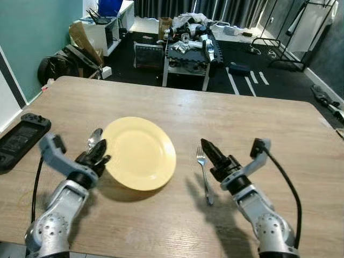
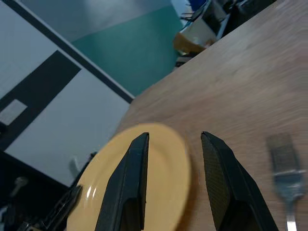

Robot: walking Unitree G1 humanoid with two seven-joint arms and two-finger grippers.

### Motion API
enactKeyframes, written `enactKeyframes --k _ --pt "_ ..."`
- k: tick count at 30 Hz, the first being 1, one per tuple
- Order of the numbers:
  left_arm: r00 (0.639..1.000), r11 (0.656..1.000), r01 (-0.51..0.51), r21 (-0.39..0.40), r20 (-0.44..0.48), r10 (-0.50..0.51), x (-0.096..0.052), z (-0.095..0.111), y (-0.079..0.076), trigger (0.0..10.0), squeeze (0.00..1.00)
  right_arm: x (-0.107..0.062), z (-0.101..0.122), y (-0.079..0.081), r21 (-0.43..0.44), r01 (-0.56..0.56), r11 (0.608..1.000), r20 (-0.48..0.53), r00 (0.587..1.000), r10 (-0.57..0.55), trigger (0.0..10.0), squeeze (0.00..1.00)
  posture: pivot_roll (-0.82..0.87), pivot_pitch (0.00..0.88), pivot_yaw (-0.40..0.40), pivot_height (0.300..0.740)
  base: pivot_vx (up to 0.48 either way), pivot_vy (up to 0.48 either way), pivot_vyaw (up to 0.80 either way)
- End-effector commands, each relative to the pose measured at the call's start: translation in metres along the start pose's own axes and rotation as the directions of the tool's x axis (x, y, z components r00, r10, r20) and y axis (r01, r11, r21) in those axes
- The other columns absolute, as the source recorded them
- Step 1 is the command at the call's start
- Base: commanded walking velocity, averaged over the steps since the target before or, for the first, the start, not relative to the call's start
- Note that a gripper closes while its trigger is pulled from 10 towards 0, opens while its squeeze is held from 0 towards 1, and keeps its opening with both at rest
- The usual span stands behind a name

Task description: Setting the table

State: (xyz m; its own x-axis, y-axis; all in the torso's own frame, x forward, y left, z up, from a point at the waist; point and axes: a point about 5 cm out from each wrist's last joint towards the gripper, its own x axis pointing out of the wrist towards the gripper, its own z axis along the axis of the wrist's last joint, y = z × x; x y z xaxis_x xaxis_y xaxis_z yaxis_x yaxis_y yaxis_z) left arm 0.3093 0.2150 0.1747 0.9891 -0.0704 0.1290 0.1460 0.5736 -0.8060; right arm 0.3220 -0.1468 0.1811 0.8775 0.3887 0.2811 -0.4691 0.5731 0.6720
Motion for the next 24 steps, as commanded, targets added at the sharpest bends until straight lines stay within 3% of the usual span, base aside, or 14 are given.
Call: enactKeyframes --k 1,2,5,6,8,9,10,11,12,20,24 --pt "1.000 0.998 0.005 -0.064 0.016 -0.004 -0.002 0.000 0.008 10.0 0.00 -0.005 0.001 -0.003 0.008 0.010 1.000 0.000 1.000 -0.010 10.0 0.00 0.12 0.127 -0.028 0.740 0.000 0.000 0.00" --pt "1.000 0.995 -0.009 -0.100 0.015 0.010 0.000 -0.002 0.017 10.0 0.04 -0.005 0.002 -0.003 0.003 0.009 1.000 -0.006 1.000 -0.009 10.0 0.00 0.11 0.132 -0.034 0.740 0.000 0.000 0.00" --pt "1.000 0.994 -0.015 -0.111 0.014 0.016 0.001 -0.003 0.019 10.0 0.04 -0.004 0.002 -0.003 0.002 0.008 1.000 -0.008 1.000 -0.008 10.0 0.00 0.11 0.133 -0.035 0.740 0.000 0.000 0.00" --pt "1.000 0.994 -0.027 -0.106 0.011 0.028 0.001 -0.004 0.022 10.0 0.13 -0.004 0.002 -0.002 0.001 0.007 1.000 -0.010 1.000 -0.007 10.0 0.00 0.11 0.135 -0.034 0.740 0.000 0.000 0.00" --pt "0.999 0.993 -0.041 -0.113 -0.001 0.041 0.002 -0.006 0.025 10.0 0.36 -0.005 0.002 -0.001 -0.003 0.005 1.000 -0.015 1.000 -0.005 10.0 0.00 0.10 0.139 -0.032 0.740 0.000 0.000 0.00" --pt "0.999 0.993 -0.043 -0.113 -0.008 0.042 0.002 -0.007 0.025 10.0 0.58 -0.006 0.002 0.000 -0.003 0.004 1.000 -0.015 1.000 -0.004 10.0 0.00 0.10 0.141 -0.030 0.740 0.000 0.000 0.00" --pt "0.999 0.993 -0.044 -0.114 -0.013 0.042 0.002 -0.007 0.025 10.0 0.73 -0.006 0.002 0.000 -0.003 0.005 1.000 -0.015 1.000 -0.005 10.0 0.00 0.10 0.141 -0.028 0.740 0.000 0.000 0.00" --pt "0.999 0.993 -0.044 -0.113 -0.016 0.042 0.002 -0.007 0.025 10.0 0.73 -0.007 0.002 0.000 -0.003 0.006 1.000 -0.015 1.000 -0.006 10.0 0.00 0.10 0.141 -0.028 0.740 0.000 0.000 0.00" --pt "0.999 0.992 -0.043 -0.115 -0.021 0.041 0.003 -0.007 0.025 10.0 1.00 -0.007 0.002 0.000 -0.003 0.008 1.000 -0.015 1.000 -0.008 10.0 0.00 0.10 0.140 -0.025 0.740 0.000 0.000 0.00" --pt "0.999 0.993 -0.027 -0.115 -0.037 0.023 0.008 -0.007 0.023 10.0 1.00 -0.009 0.000 -0.001 -0.002 0.013 1.000 -0.015 1.000 -0.013 10.0 0.00 0.11 0.132 -0.013 0.740 0.000 0.000 0.00" --pt "0.989 0.997 -0.025 -0.068 -0.147 0.015 0.011 -0.017 0.016 10.0 1.00 -0.008 -0.001 0.001 0.000 0.009 1.000 -0.012 1.000 -0.009 10.0 0.00 0.12 0.125 0.004 0.740 0.000 0.000 0.00"
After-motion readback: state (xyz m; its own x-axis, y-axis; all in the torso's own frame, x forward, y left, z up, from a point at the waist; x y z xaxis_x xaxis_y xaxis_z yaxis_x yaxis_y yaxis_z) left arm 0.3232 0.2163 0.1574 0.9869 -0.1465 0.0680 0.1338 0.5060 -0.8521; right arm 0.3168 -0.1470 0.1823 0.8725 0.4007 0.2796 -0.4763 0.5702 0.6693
